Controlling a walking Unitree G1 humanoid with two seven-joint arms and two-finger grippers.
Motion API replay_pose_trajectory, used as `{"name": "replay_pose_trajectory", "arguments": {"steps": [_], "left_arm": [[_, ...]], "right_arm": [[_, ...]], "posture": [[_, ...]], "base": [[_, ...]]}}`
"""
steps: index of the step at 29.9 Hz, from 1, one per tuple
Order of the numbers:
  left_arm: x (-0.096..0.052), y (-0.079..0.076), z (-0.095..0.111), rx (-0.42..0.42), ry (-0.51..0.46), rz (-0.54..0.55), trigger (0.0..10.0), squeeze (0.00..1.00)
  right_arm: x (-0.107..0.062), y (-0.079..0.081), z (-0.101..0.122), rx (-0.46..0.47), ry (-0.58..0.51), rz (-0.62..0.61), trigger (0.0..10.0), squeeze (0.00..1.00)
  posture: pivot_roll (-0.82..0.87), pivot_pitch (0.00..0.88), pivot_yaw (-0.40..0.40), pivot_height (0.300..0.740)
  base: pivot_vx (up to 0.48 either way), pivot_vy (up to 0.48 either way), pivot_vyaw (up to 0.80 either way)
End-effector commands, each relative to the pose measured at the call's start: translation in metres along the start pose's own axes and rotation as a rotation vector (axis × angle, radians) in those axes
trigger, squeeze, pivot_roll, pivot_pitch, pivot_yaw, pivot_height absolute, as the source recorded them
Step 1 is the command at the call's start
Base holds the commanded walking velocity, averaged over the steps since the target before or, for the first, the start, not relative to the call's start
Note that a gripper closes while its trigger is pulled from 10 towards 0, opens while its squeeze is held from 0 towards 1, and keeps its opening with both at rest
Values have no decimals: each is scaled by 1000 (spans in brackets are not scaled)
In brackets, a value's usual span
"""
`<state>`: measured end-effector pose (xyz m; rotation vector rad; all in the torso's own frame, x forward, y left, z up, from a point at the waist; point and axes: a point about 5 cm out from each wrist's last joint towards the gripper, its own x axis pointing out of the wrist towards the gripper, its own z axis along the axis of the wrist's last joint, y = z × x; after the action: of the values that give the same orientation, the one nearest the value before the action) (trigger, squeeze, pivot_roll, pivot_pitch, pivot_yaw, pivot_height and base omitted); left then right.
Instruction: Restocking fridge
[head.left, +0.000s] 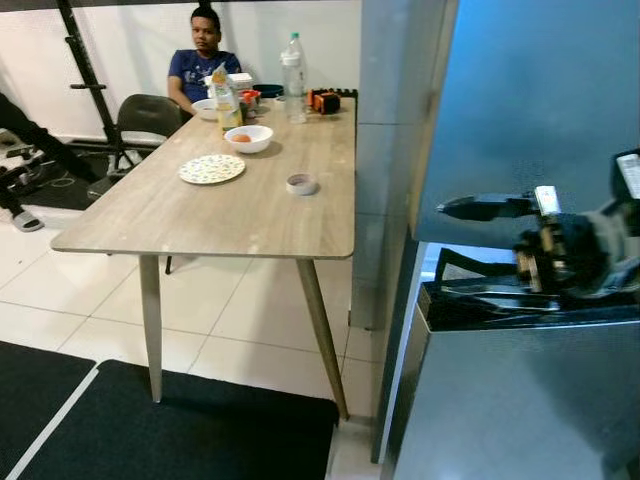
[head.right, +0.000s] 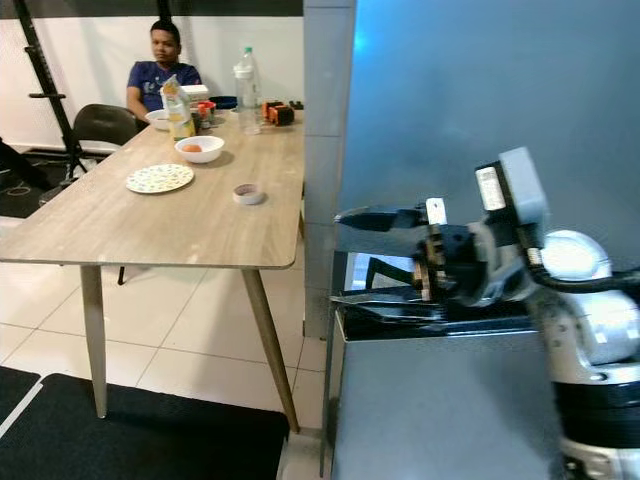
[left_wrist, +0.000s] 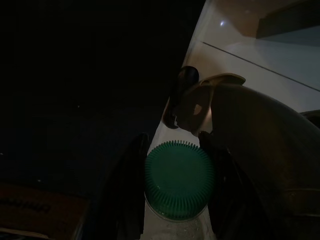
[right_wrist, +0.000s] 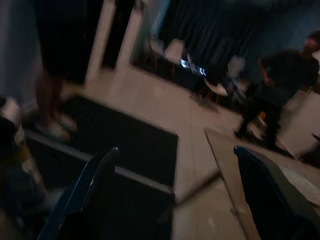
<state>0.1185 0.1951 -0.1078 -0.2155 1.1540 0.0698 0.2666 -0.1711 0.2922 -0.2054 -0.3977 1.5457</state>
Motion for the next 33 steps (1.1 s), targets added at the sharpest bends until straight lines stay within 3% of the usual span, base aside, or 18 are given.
{"name": "replay_pose_trajectory", "arguments": {"steps": [1, 4, 8, 11, 14, 16, 18, 19, 21, 22, 24, 26, 28, 30, 32, 33], "left_arm": [[0, 2, -2, -11, 10, 1, 10000, 0], [0, 1, -2, -13, 9, 1, 10000, 0], [0, 1, -2, -15, 8, 2, 10000, 0], [0, 1, -2, -16, 9, 3, 10000, 0], [0, 1, -2, -16, 9, 3, 10000, 0], [0, 1, -2, -19, 9, 4, 10000, 0], [0, 1, -2, -21, 9, 5, 10000, 0], [0, 1, -2, -21, 9, 5, 10000, 0], [0, 1, -2, -22, 9, 6, 10000, 0], [0, 1, -2, -22, 9, 6, 10000, 0], [0, 1, -2, -24, 8, 8, 10000, 0], [0, 1, -2, -24, 8, 8, 10000, 0], [0, 2, -2, -23, 8, 11, 10000, 0], [0, 2, -2, -24, 7, 13, 10000, 0], [0, 2, -2, -25, 6, 14, 10000, 0], [0, 2, -2, -26, 6, 15, 10000, 0]], "right_arm": [[9, 8, -1, 47, -33, 70, 10000, 0], [20, 24, -10, 139, -70, 177, 10000, 0], [24, 32, -19, 192, -64, 220, 10000, 0], [18, 48, -43, 298, 6, 290, 10000, 0], [16, 50, -48, 316, 26, 290, 10000, 0], [11, 60, -64, 403, 80, 302, 10000, 0], [-2, 78, -91, 547, 166, 289, 10000, 0], [-2, 78, -91, 547, 166, 289, 10000, 0], [-18, 90, -117, 659, 263, 247, 10000, 0], [-18, 90, -117, 659, 263, 247, 10000, 0], [-37, 102, -145, 765, 379, 169, 10000, 0], [-45, 106, -156, 799, 422, 136, 10000, 0], [-65, 121, -184, 900, 534, 36, 10000, 0], [-84, 151, -217, 1041, 644, -98, 10000, 0], [-88, 161, -225, 1082, 665, -139, 10000, 0], [-93, 178, -237, 1147, 702, -220, 10000, 0]], "posture": [[-111, 0, 8, 740], [-106, 0, 10, 740], [-106, 0, 10, 740], [-104, 0, 9, 740], [-103, 0, 8, 740], [-104, 0, 9, 740], [-104, 0, 9, 740], [-104, 0, 9, 740], [-104, 0, 9, 740], [-104, 0, 9, 740], [-102, 0, 7, 740], [-102, 0, 7, 740], [-105, 0, 10, 740], [-105, 0, 10, 740], [-105, 0, 10, 740], [-99, 0, 11, 740]], "base": [[0, 0, 0], [0, 0, 0], [0, 0, 0], [0, 0, 0], [0, 0, 0], [0, 0, 0], [0, 0, 0], [0, 0, 0], [0, 0, 0], [0, 0, 0], [0, 0, 0], [0, 0, 0], [0, 0, 0], [0, 0, 0], [0, 0, 0], [0, 0, 0]]}}
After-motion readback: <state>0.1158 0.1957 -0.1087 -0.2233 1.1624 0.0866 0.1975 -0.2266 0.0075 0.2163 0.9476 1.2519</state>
